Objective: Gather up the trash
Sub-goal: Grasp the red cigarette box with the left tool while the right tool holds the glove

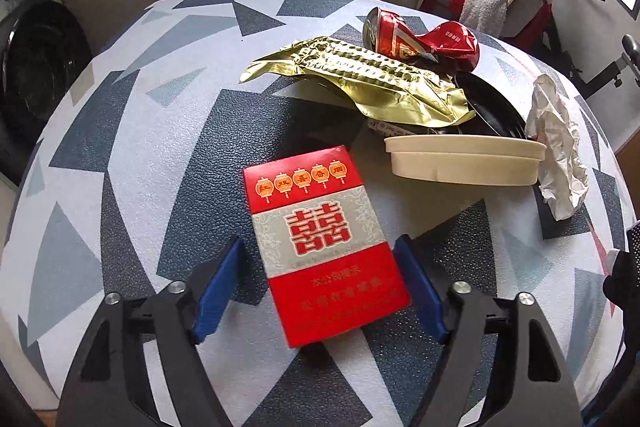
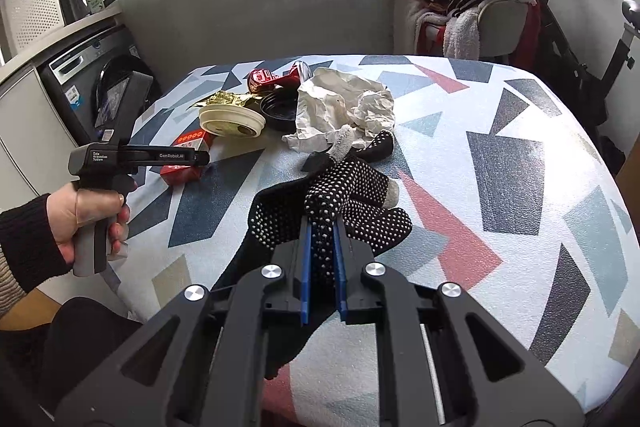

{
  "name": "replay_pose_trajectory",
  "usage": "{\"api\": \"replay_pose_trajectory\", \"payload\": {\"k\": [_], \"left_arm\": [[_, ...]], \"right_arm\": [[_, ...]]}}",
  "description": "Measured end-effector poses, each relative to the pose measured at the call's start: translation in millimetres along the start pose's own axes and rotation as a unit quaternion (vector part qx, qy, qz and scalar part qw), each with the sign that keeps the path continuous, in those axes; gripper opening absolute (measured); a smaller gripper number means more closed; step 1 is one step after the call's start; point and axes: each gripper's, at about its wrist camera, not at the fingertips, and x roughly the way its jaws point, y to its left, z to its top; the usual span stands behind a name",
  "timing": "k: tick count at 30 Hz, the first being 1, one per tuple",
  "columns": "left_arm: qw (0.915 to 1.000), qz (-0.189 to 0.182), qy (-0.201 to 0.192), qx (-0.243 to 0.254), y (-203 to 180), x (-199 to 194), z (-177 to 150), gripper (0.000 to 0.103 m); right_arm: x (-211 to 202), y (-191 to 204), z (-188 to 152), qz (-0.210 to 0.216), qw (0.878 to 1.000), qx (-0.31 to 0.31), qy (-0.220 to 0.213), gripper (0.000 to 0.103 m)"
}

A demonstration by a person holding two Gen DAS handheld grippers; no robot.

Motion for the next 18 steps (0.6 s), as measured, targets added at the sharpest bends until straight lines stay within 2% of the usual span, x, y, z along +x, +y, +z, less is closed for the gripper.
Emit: {"api": "replay_pose_trajectory", "payload": {"k": [3, 11, 18], "left_arm": [[0.9995, -0.026, 0.009, 0.018, -0.9, -7.0, -3.9, 0.060], [0.9985, -0.045, -0.016, 0.028, 9.1, -44.3, -24.9, 0.058], [0.9955, -0.066, -0.051, 0.046, 13.4, -89.3, -56.1, 0.057]], "right_arm": [[-3.4, 2.5, -2.4, 0.002, 1.000, 0.000, 0.000, 0.013], [-17.9, 12.2, -7.2, 0.004, 1.000, -0.008, -0.004, 0.013], [-34.8, 20.9, -13.5, 0.007, 1.000, -0.014, -0.008, 0.013]]}}
